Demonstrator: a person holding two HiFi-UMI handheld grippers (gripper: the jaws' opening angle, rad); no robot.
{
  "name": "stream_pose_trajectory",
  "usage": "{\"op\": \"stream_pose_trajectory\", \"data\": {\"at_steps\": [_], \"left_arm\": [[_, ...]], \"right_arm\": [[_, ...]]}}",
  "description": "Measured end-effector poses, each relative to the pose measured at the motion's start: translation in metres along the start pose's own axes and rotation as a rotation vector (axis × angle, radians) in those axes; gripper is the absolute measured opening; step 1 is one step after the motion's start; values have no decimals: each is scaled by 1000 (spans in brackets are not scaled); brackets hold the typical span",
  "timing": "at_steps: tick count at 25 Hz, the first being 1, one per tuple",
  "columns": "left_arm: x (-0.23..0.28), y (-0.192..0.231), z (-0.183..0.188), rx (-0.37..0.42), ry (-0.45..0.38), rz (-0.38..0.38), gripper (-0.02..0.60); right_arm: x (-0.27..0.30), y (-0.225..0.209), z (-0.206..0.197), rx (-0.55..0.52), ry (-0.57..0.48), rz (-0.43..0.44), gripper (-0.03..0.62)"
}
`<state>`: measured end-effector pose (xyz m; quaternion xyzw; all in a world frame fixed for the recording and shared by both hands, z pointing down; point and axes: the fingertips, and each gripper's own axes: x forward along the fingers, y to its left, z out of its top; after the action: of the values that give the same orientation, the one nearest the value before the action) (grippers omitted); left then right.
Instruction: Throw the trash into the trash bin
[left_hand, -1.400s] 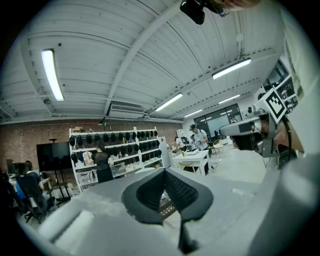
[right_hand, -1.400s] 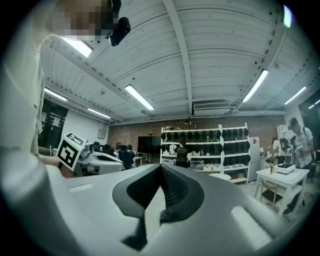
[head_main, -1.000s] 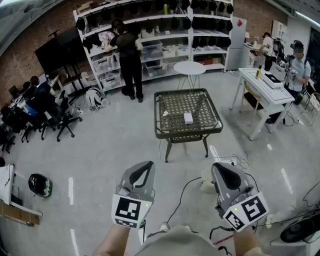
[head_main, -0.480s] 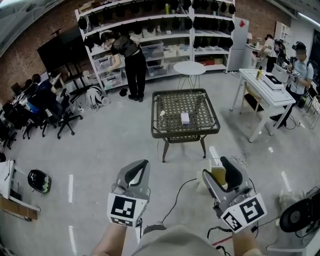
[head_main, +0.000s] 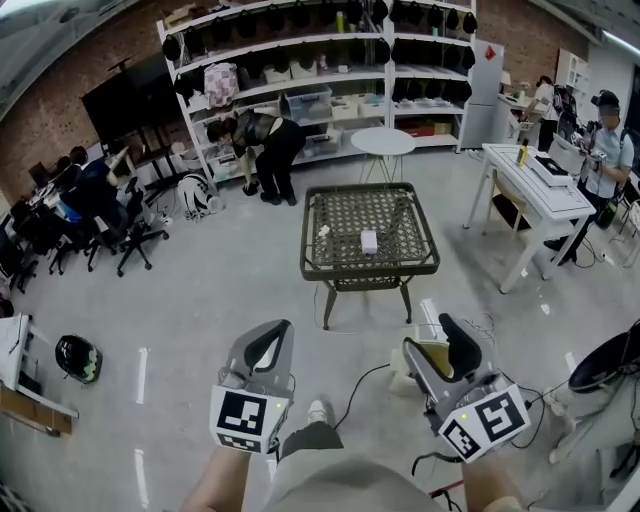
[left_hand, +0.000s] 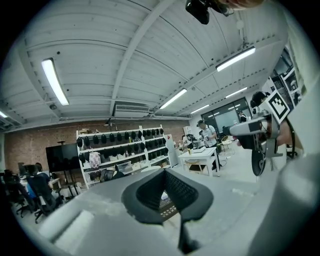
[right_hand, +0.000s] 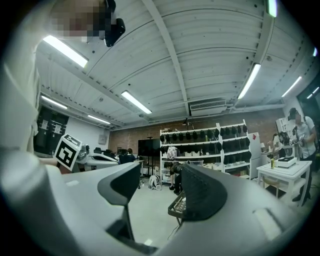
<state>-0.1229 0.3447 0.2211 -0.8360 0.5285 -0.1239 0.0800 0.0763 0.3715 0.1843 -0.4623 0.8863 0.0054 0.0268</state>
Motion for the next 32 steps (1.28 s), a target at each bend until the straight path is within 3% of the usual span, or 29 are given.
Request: {"op": "stream_pose_trajectory", "data": {"at_steps": [14,23,32], "left_arm": [[70,43,-25,4,-2,-27,3],[146,116,-47,-9,31,-45,3],[242,215,-67,-25,57,-64,3]], "right_arm": [[80,-28,-32,0,29,-10,267],[183,-57,-52,19,88,-35,267],[318,-91,-59,33,124,-68,268]]}}
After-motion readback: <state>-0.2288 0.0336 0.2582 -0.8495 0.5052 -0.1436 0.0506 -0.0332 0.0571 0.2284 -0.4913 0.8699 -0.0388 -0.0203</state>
